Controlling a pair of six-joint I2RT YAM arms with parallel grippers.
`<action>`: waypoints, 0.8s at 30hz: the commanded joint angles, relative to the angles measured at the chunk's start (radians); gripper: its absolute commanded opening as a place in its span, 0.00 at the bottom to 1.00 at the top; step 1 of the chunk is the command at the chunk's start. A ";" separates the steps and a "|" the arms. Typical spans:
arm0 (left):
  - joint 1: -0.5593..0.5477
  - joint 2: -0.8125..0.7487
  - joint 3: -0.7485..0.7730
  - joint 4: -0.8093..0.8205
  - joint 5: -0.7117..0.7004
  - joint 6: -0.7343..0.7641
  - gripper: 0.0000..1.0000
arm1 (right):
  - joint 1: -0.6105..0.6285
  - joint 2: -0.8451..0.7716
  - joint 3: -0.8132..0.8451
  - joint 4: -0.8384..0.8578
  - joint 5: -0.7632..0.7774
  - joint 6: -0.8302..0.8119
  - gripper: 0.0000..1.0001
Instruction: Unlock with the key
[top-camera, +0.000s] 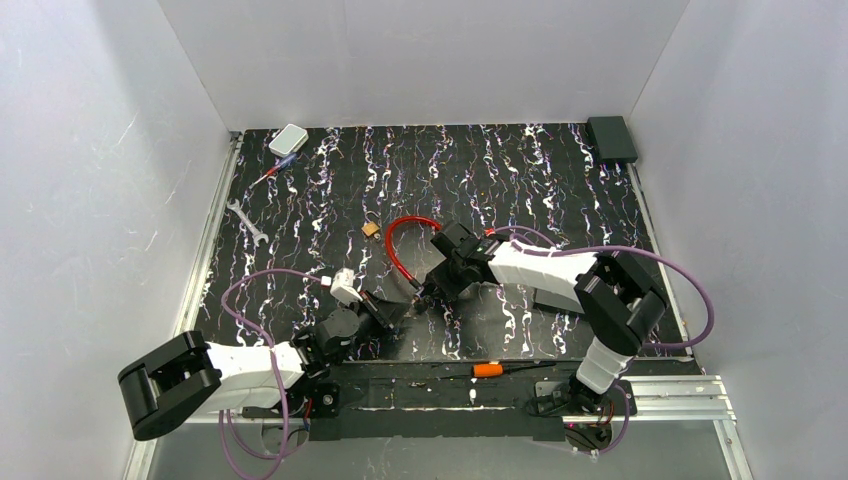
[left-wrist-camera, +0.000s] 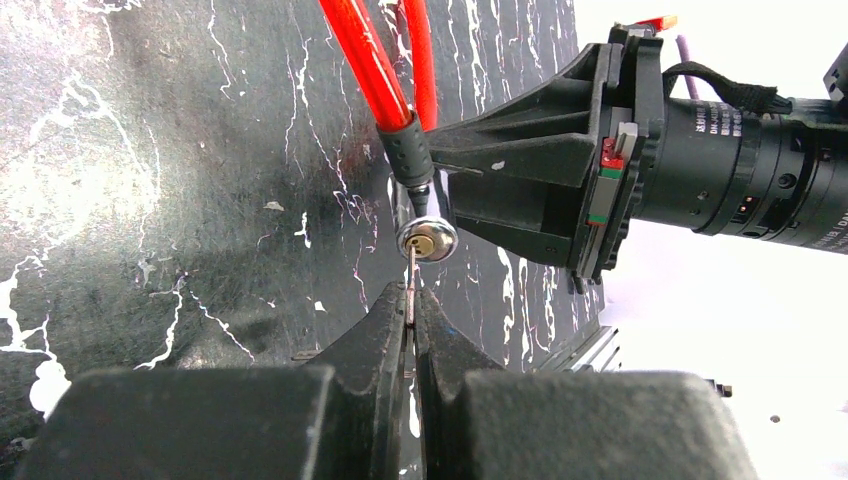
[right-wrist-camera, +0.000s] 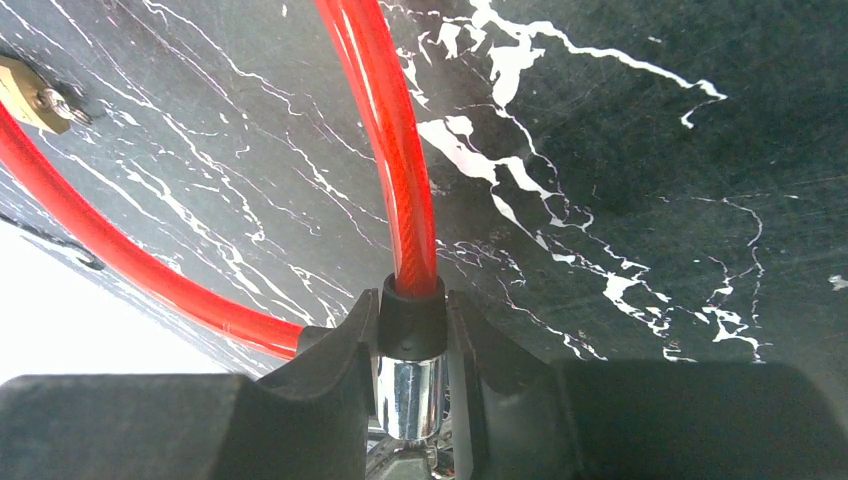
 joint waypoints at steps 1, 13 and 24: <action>-0.006 -0.004 0.028 -0.007 -0.038 0.026 0.00 | -0.005 0.006 0.048 0.019 -0.010 0.002 0.01; -0.006 0.019 0.032 -0.007 -0.055 0.029 0.00 | -0.005 0.005 0.054 0.015 -0.022 -0.006 0.01; -0.007 0.012 0.045 -0.007 -0.052 0.036 0.00 | -0.002 0.019 0.065 0.018 -0.034 -0.007 0.01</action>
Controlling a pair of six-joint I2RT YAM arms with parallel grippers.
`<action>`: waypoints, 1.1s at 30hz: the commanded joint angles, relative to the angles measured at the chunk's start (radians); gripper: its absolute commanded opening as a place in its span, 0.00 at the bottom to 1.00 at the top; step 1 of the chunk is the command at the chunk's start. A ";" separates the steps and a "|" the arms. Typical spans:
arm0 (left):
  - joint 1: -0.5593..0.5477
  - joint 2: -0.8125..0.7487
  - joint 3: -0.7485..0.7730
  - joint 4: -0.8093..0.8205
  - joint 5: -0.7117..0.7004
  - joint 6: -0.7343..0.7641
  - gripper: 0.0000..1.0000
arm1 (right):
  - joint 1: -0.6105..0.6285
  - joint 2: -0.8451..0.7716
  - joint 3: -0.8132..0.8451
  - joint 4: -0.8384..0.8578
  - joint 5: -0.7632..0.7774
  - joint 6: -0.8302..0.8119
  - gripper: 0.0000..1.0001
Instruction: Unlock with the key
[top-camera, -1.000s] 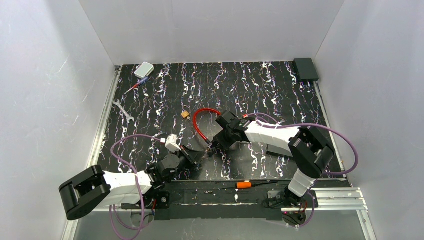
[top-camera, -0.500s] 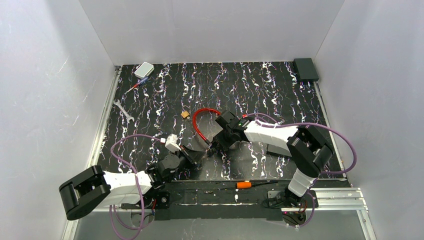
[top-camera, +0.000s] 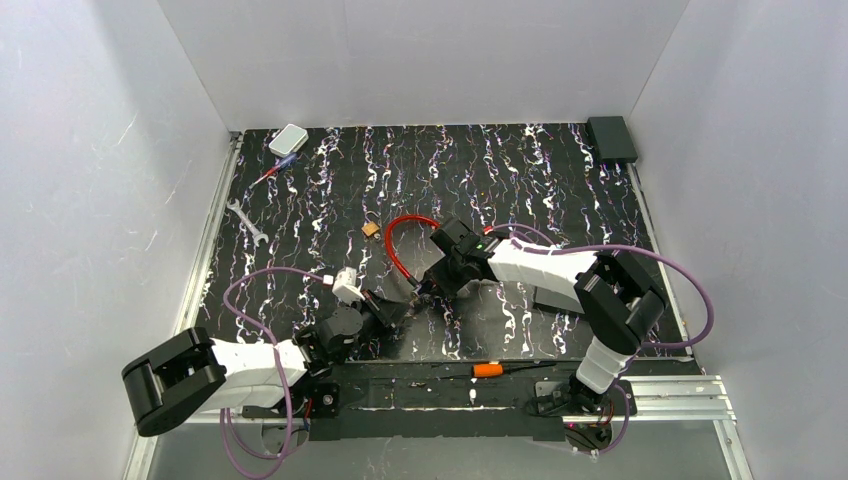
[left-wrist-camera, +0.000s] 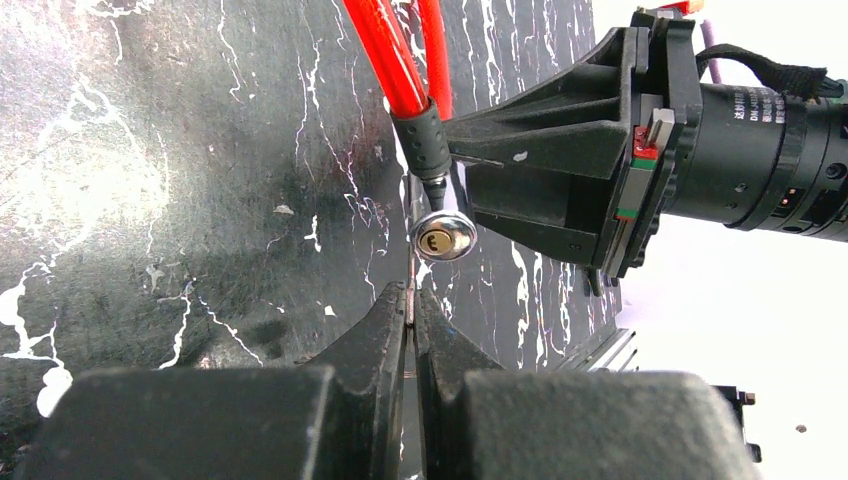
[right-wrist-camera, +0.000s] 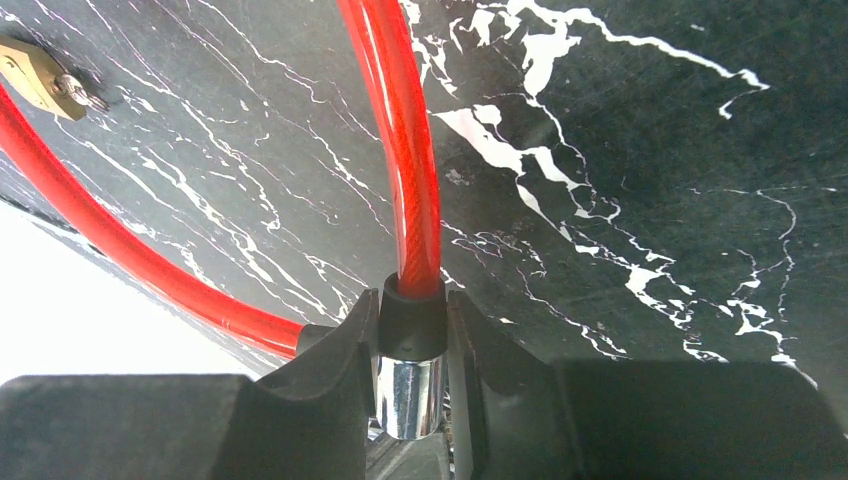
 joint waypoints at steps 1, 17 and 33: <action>-0.006 -0.036 0.022 0.004 -0.046 0.023 0.00 | 0.001 0.009 0.042 0.018 -0.004 0.001 0.01; -0.006 -0.109 -0.013 -0.041 -0.062 0.014 0.00 | -0.001 0.021 0.051 0.009 0.008 -0.010 0.01; -0.006 -0.063 0.029 -0.040 -0.069 0.010 0.00 | 0.001 0.025 0.044 0.025 -0.013 -0.004 0.01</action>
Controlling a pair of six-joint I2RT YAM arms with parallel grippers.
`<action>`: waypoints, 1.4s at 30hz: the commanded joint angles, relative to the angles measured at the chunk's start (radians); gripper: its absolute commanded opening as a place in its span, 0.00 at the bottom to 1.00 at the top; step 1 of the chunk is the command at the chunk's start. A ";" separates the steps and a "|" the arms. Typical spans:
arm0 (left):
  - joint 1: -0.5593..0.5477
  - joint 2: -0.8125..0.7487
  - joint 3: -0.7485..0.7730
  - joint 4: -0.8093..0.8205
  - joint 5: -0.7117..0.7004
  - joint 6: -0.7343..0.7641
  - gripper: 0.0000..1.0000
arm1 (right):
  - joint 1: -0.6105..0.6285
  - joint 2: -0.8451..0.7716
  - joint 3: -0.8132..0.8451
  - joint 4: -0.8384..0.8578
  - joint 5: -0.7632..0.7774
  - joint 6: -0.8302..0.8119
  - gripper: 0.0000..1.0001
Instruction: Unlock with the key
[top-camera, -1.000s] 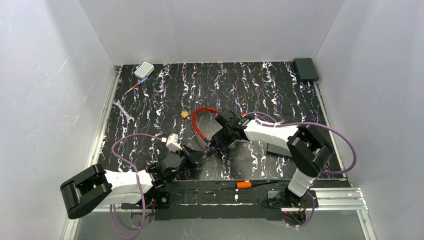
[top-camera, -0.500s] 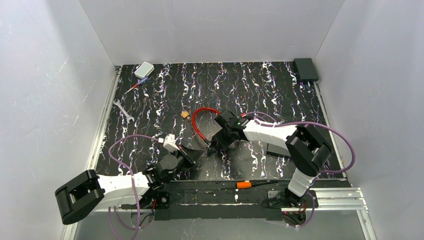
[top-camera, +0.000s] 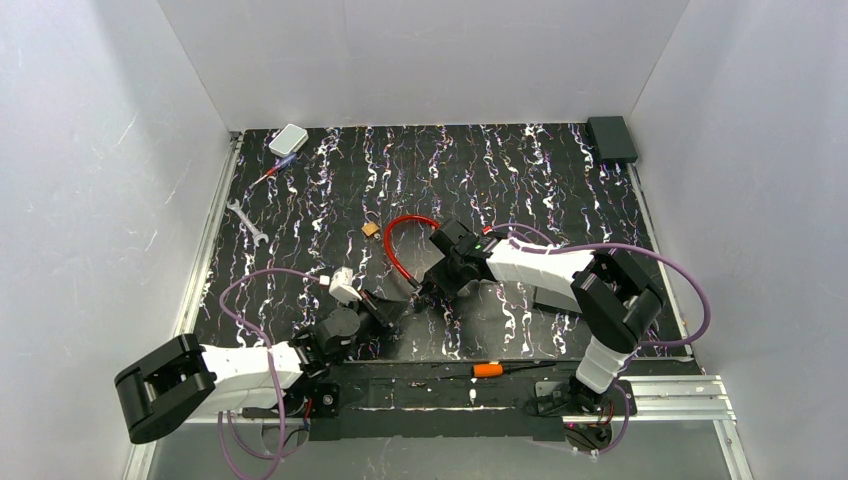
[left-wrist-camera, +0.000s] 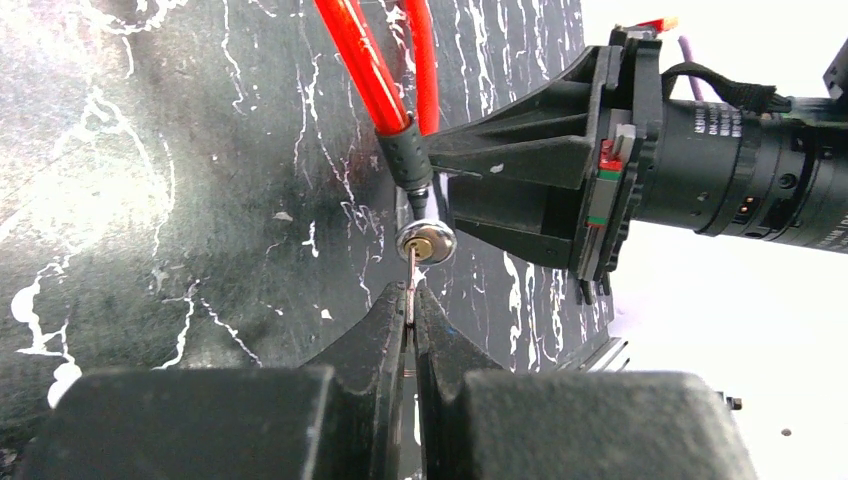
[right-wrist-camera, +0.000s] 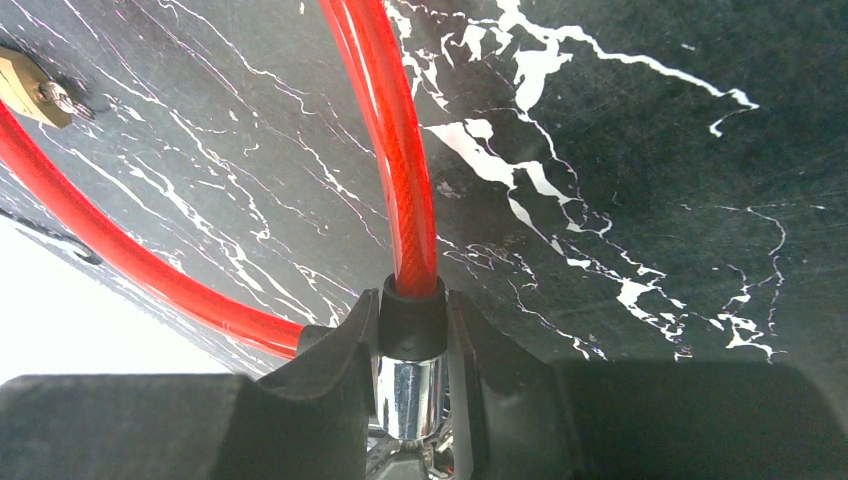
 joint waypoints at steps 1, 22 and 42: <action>-0.004 0.003 0.034 0.002 -0.046 0.014 0.00 | 0.001 0.012 0.041 0.026 -0.021 0.010 0.01; -0.004 0.039 0.038 0.002 -0.047 -0.006 0.00 | 0.001 0.002 0.033 0.042 -0.026 0.012 0.01; -0.004 0.077 0.067 -0.001 -0.108 -0.049 0.00 | 0.005 0.000 0.038 0.049 -0.045 0.018 0.01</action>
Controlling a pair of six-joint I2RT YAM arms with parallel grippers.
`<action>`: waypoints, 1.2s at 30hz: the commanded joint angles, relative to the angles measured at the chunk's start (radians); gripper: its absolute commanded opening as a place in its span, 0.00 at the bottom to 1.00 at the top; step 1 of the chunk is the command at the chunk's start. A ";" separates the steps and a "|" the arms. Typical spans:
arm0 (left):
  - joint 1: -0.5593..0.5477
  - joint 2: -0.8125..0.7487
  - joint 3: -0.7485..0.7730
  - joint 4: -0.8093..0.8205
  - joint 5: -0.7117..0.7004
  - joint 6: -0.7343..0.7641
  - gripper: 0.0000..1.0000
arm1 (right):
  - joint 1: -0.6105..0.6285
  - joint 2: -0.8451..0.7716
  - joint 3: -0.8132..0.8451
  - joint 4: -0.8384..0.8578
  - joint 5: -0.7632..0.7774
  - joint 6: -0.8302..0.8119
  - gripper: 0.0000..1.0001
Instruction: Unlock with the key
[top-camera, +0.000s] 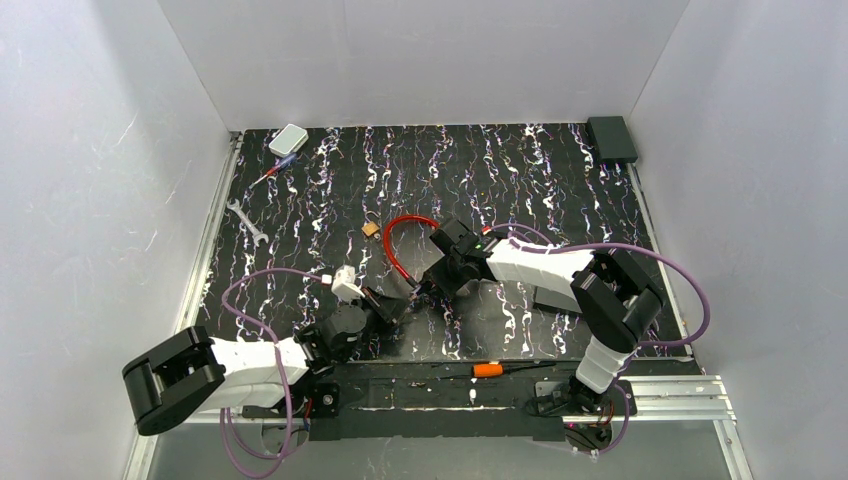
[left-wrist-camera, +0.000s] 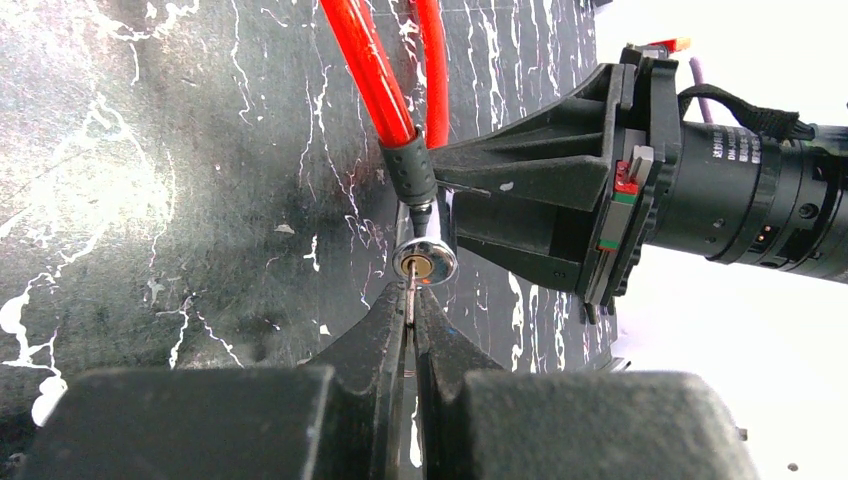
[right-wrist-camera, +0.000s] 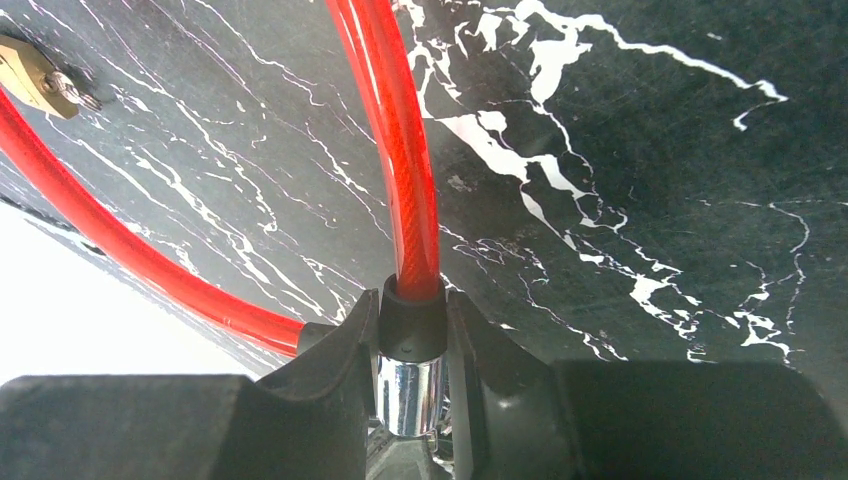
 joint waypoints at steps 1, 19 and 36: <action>-0.002 0.012 0.030 0.000 -0.075 -0.031 0.00 | 0.006 -0.002 0.038 0.037 -0.024 0.015 0.01; 0.000 0.044 0.062 -0.017 -0.112 -0.025 0.00 | 0.048 -0.018 0.044 0.041 -0.036 0.028 0.01; -0.001 -0.081 -0.009 -0.073 -0.091 -0.027 0.56 | 0.055 -0.027 0.022 0.041 0.006 0.041 0.01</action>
